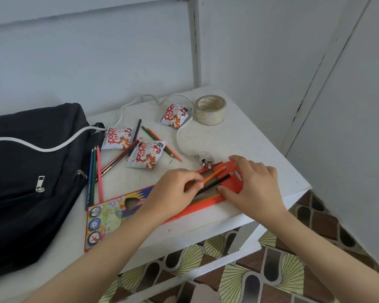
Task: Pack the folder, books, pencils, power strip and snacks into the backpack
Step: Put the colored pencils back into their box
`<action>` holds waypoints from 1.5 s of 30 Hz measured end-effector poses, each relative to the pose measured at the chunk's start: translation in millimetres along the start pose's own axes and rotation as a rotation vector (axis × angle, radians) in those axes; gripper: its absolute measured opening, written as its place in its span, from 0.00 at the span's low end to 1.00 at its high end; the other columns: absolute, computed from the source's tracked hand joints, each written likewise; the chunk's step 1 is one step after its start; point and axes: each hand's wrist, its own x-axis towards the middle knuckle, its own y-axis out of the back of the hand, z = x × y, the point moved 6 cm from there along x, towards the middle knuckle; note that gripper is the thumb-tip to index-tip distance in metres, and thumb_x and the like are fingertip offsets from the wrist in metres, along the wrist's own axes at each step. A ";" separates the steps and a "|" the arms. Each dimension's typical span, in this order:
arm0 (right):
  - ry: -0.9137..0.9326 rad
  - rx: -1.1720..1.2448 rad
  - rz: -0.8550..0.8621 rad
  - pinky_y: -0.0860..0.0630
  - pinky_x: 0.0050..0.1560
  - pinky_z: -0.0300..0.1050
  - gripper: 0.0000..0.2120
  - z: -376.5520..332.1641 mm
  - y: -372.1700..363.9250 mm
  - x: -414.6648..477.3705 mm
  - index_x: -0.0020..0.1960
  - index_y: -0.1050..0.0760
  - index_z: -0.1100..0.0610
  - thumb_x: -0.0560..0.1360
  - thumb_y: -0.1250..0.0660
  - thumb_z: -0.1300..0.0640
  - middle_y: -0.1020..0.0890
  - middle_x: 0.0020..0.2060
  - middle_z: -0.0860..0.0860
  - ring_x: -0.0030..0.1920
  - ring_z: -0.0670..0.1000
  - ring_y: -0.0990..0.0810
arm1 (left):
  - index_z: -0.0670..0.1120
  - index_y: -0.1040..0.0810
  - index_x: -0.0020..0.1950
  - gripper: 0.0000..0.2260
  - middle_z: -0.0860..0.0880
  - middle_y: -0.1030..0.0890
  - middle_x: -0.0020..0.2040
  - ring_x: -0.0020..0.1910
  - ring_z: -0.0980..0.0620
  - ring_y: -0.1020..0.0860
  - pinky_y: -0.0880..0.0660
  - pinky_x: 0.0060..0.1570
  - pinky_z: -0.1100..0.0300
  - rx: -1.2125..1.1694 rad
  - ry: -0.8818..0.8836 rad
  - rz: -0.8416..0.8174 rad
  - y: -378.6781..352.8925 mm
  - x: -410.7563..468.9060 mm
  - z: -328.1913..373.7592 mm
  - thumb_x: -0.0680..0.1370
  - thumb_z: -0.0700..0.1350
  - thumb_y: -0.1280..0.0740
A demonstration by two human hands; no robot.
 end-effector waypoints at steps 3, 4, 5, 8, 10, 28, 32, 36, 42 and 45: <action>0.041 -0.002 0.056 0.36 0.44 0.45 0.27 -5.9 5.2 5.5 0.64 0.31 0.54 0.66 0.33 0.51 0.19 0.38 0.47 0.38 0.55 0.20 | 0.52 0.20 0.57 0.14 0.57 0.21 0.46 0.46 0.64 0.25 0.27 0.46 0.68 -0.024 0.025 -0.012 -0.8 -7.2 -5.2 0.71 0.50 0.28; 0.059 0.017 0.072 0.34 0.43 0.45 0.25 -8.2 8.6 6.6 0.63 0.31 0.55 0.67 0.33 0.54 0.19 0.36 0.48 0.36 0.54 0.21 | 0.53 0.21 0.58 0.15 0.58 0.22 0.46 0.46 0.65 0.25 0.28 0.46 0.69 -0.035 0.029 -0.006 -0.6 -8.8 -7.1 0.71 0.50 0.28; 0.067 0.050 0.082 0.31 0.41 0.44 0.24 -8.6 11.6 7.5 0.63 0.30 0.56 0.68 0.33 0.56 0.18 0.37 0.49 0.35 0.54 0.21 | 0.53 0.21 0.58 0.15 0.58 0.22 0.47 0.47 0.65 0.25 0.28 0.47 0.69 -0.046 0.028 0.006 -0.2 -9.9 -9.0 0.72 0.49 0.28; 0.009 0.157 0.060 0.25 0.40 0.46 0.21 -2.1 18.9 11.5 0.64 0.32 0.54 0.72 0.34 0.57 0.18 0.45 0.51 0.37 0.54 0.20 | 0.53 0.21 0.58 0.14 0.59 0.21 0.47 0.48 0.66 0.24 0.28 0.47 0.71 -0.066 0.010 0.032 1.3 -12.8 -11.4 0.73 0.46 0.29; -0.020 0.153 0.069 0.24 0.41 0.47 0.19 8.8 20.2 12.8 0.64 0.32 0.54 0.74 0.35 0.57 0.19 0.50 0.52 0.39 0.55 0.19 | 0.51 0.19 0.57 0.13 0.58 0.21 0.48 0.49 0.64 0.24 0.27 0.49 0.69 -0.055 -0.009 0.027 1.0 -14.7 -11.5 0.73 0.46 0.29; 0.330 0.089 0.051 0.39 0.60 0.45 0.16 -1.2 10.9 -4.6 0.38 0.16 0.52 0.65 0.43 0.57 0.23 0.62 0.57 0.60 0.56 0.27 | 0.54 0.19 0.52 0.16 0.62 0.22 0.44 0.50 0.61 0.27 0.30 0.50 0.66 0.035 -0.143 0.036 0.8 -28.5 -2.7 0.70 0.60 0.34; 0.212 0.170 0.079 0.39 0.56 0.43 0.13 -19.6 12.0 31.4 0.38 0.17 0.51 0.68 0.41 0.54 0.20 0.56 0.54 0.55 0.57 0.23 | 0.50 0.18 0.50 0.06 0.59 0.21 0.44 0.47 0.62 0.26 0.30 0.51 0.63 0.050 -0.124 0.114 23.5 -10.3 -12.8 0.75 0.45 0.33; 0.190 0.065 0.000 0.36 0.57 0.51 0.08 -56.4 -7.9 79.5 0.41 0.16 0.51 0.68 0.33 0.51 0.22 0.59 0.57 0.60 0.60 0.27 | 0.48 0.17 0.46 0.06 0.53 0.18 0.44 0.45 0.57 0.26 0.30 0.51 0.59 0.234 -0.091 0.239 60.2 26.4 -35.8 0.74 0.39 0.32; 0.217 -0.153 -0.186 0.52 0.71 0.55 0.13 -90.5 -52.7 99.3 0.49 0.16 0.50 0.72 0.33 0.44 0.41 0.74 0.56 0.73 0.57 0.44 | 0.47 0.16 0.47 0.07 0.48 0.18 0.45 0.47 0.47 0.24 0.28 0.49 0.53 0.457 -0.083 0.110 73.8 60.9 -53.9 0.73 0.40 0.33; 0.205 -0.142 -0.165 0.50 0.71 0.55 0.11 -89.4 -60.1 99.0 0.48 0.16 0.55 0.73 0.35 0.50 0.40 0.74 0.56 0.72 0.57 0.42 | 0.47 0.16 0.50 0.10 0.47 0.19 0.47 0.50 0.47 0.25 0.30 0.50 0.54 0.514 -0.108 0.035 67.2 66.3 -52.2 0.74 0.39 0.35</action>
